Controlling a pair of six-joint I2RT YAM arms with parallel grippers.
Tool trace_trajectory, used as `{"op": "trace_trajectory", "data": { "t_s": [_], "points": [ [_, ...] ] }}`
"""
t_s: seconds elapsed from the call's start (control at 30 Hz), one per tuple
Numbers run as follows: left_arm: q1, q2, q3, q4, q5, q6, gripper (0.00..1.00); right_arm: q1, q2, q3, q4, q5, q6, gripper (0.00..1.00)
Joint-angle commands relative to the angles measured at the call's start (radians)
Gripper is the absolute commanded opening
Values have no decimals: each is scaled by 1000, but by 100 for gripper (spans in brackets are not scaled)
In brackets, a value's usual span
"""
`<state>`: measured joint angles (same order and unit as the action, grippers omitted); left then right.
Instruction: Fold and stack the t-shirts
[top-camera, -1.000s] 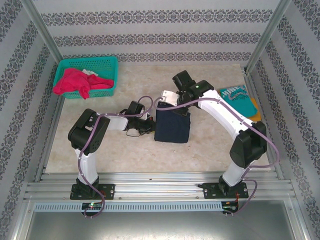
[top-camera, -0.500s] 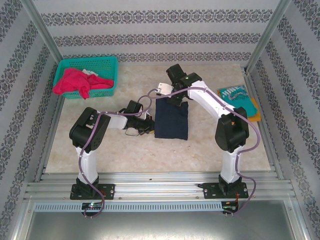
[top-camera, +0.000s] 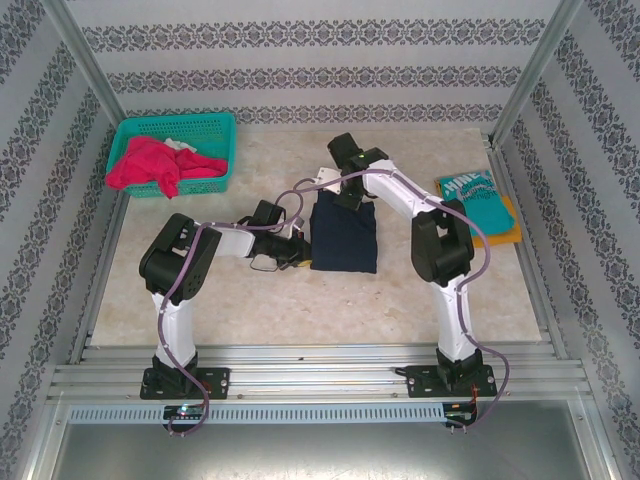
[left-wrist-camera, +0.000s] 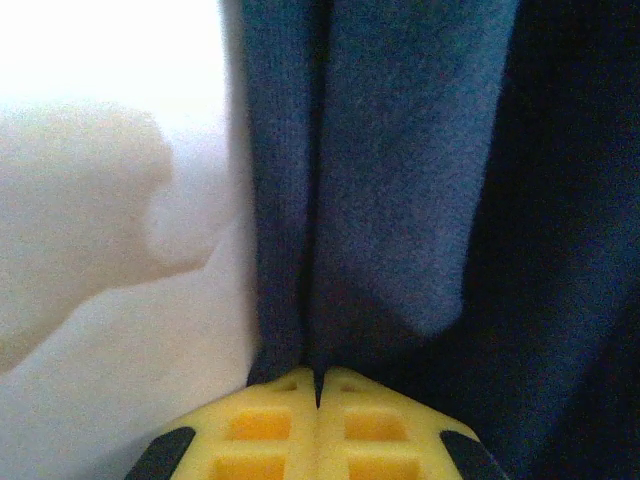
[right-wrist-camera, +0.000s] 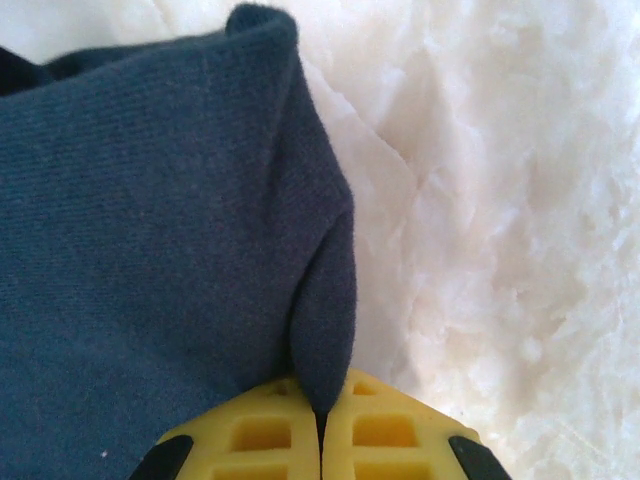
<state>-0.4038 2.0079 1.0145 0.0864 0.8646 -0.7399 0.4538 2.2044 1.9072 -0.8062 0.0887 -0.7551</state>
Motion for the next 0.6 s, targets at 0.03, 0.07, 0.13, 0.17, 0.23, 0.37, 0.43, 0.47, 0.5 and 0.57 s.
{"op": "trace_trajectory", "data": {
  "t_s": [0.03,0.07,0.13,0.17,0.23,0.37,0.43,0.47,0.5,0.57],
  "points": [
    [6,111,-51,-235,-184,30,0,-5,41,42,71,54,31,0],
    [6,111,-49,-240,-185,31,0,-6,46,40,82,54,34,0],
    [6,109,-48,-240,-187,33,0,-4,50,35,98,53,30,0],
    [6,109,-48,-241,-188,31,0,-4,53,32,104,49,26,0],
    [6,108,-51,-235,-188,27,0,-4,58,26,114,32,16,5],
    [6,96,-56,-236,-200,26,0,-6,39,17,114,-12,14,13],
    [6,83,-64,-230,-212,26,0,-10,3,-6,133,-46,33,19],
    [6,73,-71,-225,-216,26,0,-13,-17,-24,142,-70,38,19],
    [6,64,-77,-218,-221,25,1,-16,-40,-43,148,-93,44,21],
    [6,47,-87,-207,-224,27,5,-25,-84,-77,156,-149,58,40]
  ]
}}
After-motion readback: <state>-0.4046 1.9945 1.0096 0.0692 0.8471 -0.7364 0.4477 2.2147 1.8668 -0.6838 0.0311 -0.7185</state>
